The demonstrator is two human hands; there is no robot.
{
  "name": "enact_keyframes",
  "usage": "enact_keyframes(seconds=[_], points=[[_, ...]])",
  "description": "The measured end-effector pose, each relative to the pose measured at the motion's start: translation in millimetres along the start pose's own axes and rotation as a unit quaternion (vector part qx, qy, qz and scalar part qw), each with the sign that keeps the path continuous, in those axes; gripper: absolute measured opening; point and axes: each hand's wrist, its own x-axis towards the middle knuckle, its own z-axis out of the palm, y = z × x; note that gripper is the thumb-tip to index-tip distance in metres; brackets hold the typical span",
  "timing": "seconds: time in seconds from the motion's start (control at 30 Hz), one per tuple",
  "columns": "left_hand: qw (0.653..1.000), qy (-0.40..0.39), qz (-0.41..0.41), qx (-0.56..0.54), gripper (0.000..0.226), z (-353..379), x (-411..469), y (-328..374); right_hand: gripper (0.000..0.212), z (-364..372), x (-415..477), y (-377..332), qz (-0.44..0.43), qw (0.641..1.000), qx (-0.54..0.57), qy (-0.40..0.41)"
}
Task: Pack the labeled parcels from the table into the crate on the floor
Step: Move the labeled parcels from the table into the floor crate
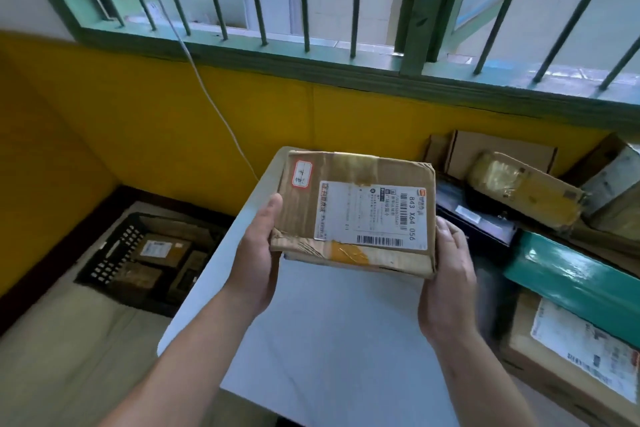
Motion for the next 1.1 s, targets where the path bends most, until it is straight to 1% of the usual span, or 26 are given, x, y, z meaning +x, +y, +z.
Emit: enact_keyframes(seconds=[0.07,0.17,0.23,0.3,0.33,0.4,0.47,0.53,0.63,0.73,0.83,0.93,1.1], points=[[1.0,0.015,0.0,0.002,0.052,-22.7,-15.0,-4.9,0.035,15.6,-3.0,17.7,0.028,0.998,-0.031,-0.053],[0.997,0.079,-0.005,-0.006,0.044,-61.5,-38.9,-10.8,0.042,48.0,-15.4,42.7,0.087,0.984,-0.079,-0.133],[0.992,0.124,-0.003,-0.023,0.038,-94.6,-55.2,-13.5,0.04,73.3,-26.2,59.0,0.099,0.965,-0.149,-0.191],[0.987,0.159,0.004,-0.022,0.034,-130.0,-70.9,-12.0,0.03,101.6,-37.1,76.0,0.098,0.945,-0.208,-0.233],[0.985,0.175,0.006,-0.011,0.034,-147.6,-78.3,-10.1,0.027,116.6,-42.6,84.8,0.101,0.938,-0.223,-0.247],[0.978,0.206,0.018,0.036,0.036,-186.0,-93.0,-4.3,0.027,149.9,-55.9,103.4,0.102,0.927,-0.248,-0.263],[0.968,0.236,0.033,0.078,0.044,-231.2,-107.7,3.7,0.031,190.9,-75.8,123.3,0.092,0.92,-0.261,-0.276],[0.962,0.254,0.037,0.092,0.05,-279.2,-121.3,12.5,0.041,233.8,-97.9,146.5,0.086,0.918,-0.256,-0.29],[0.951,0.288,0.031,0.104,0.046,-346.7,-140.2,22.1,0.053,294.5,-129.2,181.3,0.086,0.914,-0.256,-0.302],[0.942,0.32,0.015,0.101,0.039,-398.7,-149.6,30.1,0.044,342.4,-147.5,208.4,0.091,0.913,-0.268,-0.294],[0.94,0.323,-0.003,0.107,0.045,-438.1,-146.8,42.5,0.041,377.7,-154.0,227.4,0.08,0.91,-0.297,-0.279],[0.937,0.327,-0.006,0.119,0.048,-477.0,-128.8,52.7,0.038,412.8,-146.3,250.3,0.088,0.908,-0.315,-0.262],[0.923,0.36,-0.023,0.134,0.042,-540.7,-81.2,66.3,0.04,467.8,-119.2,304.3,0.11,0.905,-0.334,-0.238]])
